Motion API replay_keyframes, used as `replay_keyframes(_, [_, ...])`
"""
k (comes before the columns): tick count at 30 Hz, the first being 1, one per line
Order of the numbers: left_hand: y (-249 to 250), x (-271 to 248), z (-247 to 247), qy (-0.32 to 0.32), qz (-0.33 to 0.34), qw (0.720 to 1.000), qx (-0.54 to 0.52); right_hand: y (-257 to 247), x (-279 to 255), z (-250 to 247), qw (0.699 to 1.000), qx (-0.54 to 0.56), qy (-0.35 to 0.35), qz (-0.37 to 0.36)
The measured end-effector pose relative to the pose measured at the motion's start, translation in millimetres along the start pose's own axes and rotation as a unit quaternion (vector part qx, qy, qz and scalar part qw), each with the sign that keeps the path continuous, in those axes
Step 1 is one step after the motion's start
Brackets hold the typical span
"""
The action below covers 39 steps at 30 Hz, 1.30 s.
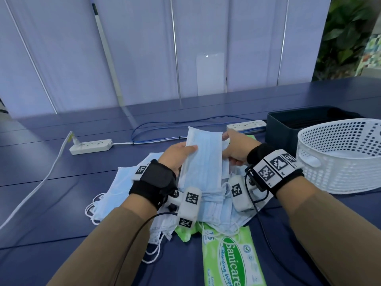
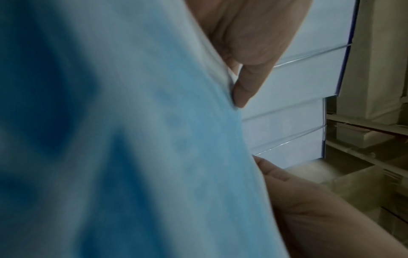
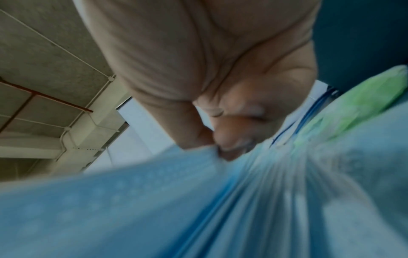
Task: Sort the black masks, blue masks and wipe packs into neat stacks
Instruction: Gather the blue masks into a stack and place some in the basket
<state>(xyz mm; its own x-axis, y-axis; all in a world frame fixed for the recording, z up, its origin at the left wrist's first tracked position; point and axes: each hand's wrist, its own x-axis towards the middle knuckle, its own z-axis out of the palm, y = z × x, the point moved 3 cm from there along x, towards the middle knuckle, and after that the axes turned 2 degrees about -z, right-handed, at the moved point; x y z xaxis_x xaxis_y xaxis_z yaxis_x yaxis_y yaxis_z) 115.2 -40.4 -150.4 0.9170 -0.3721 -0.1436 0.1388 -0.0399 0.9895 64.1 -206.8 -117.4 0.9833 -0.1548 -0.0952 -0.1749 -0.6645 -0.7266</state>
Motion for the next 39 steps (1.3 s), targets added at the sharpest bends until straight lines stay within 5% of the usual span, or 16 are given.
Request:
replay_keyframes(7, [16,-4,6,-0.002,0.059,0.981,-0.184,-21,-9,1,0.962,0.236,-0.057,-0.129])
replay_keyframes(13, [18,-6,4,-0.021,-0.029,0.973,-0.230,-32,-13,5,0.921,0.323,-0.103,-0.193])
replay_keyframes(16, [23,-7,-6,-0.028,-0.038,0.973,-0.226,-31,-18,2,0.930,0.322,-0.078,-0.162])
replay_keyframes(20, [20,2,-32,0.017,-0.019,0.982,-0.185,-14,-16,5,0.988,0.129,-0.080,-0.033])
replay_keyframes(24, [-3,3,-33,0.015,-0.078,0.987,-0.138,0,-9,8,0.985,0.126,-0.094,0.066])
replay_keyframes(32, [-8,3,-23,-0.037,-0.046,0.996,-0.073,3,-5,8,0.983,0.141,-0.082,0.085])
replay_keyframes(39, [-3,-2,-7,-0.078,-0.026,0.997,-0.005,-5,-6,18,0.961,0.272,-0.046,0.015])
